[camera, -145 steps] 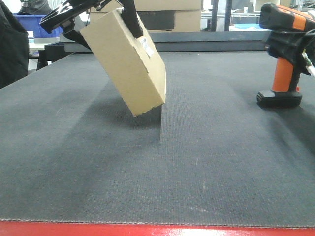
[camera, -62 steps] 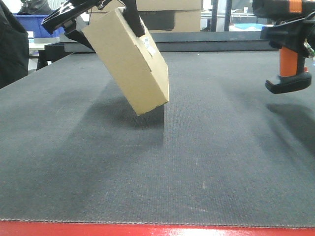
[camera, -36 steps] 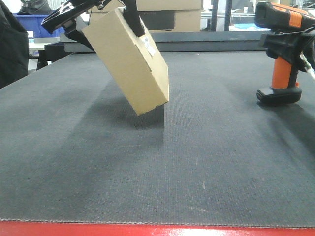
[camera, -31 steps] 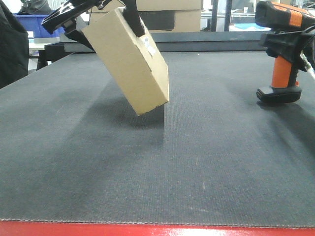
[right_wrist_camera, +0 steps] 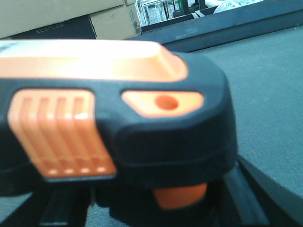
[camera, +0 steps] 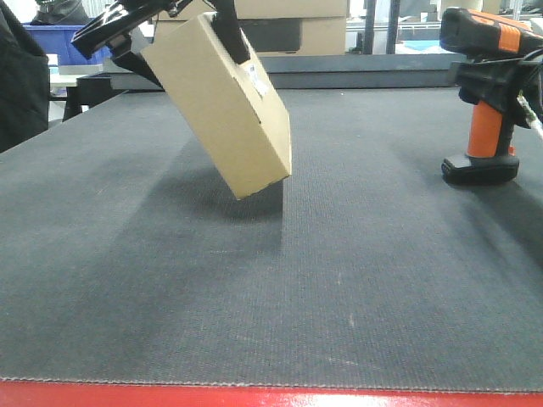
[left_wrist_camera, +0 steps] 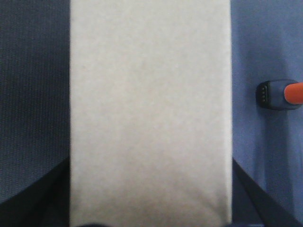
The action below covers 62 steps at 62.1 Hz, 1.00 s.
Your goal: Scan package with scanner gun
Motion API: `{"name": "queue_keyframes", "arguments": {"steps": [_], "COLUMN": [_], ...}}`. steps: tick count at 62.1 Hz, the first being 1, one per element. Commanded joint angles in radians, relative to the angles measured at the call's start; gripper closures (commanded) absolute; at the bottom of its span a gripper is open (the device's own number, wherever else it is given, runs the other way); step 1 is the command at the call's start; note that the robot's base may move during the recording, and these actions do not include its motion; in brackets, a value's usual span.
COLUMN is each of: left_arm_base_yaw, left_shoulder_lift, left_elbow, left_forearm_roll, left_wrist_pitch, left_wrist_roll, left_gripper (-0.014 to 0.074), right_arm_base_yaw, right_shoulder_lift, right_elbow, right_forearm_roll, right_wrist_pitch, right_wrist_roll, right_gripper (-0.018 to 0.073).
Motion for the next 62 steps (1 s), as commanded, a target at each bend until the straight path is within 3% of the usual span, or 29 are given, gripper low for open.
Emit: {"name": "queue_keyframes", "arguments": {"steps": [1, 10, 25, 41, 55, 62], "left_arm_base_yaw": [-0.008, -0.008, -0.008, -0.008, 0.026, 0.057], "left_shoulder_lift": [-0.010, -0.010, -0.010, -0.010, -0.016, -0.023], "left_elbow": [-0.001, -0.001, -0.001, -0.001, -0.017, -0.042], "left_forearm_roll": [-0.014, -0.014, -0.014, -0.012, 0.066, 0.163], "left_wrist_pitch": [-0.018, -0.018, -0.018, -0.018, 0.020, 0.083], "left_wrist_roll": [-0.001, -0.001, -0.001, -0.001, -0.001, -0.001], "left_gripper": [0.0708, 0.0708, 0.0708, 0.0708, 0.0708, 0.0708], "right_arm_base_yaw": [-0.001, -0.001, -0.001, -0.001, -0.001, -0.001], "right_shoulder_lift": [-0.009, -0.009, -0.024, -0.101, -0.217, -0.294], "right_elbow": [-0.004, -0.004, 0.016, 0.142, 0.273, 0.340], "right_forearm_roll": [0.002, 0.002, -0.026, -0.026, -0.026, -0.026], "right_wrist_pitch": [-0.022, -0.021, 0.027, -0.024, -0.029, -0.018], "right_wrist_roll": [0.000, 0.000, 0.000, 0.000, 0.000, -0.020], "right_gripper": [0.0133, -0.0012, -0.0001, -0.0001, -0.0001, -0.0001]}}
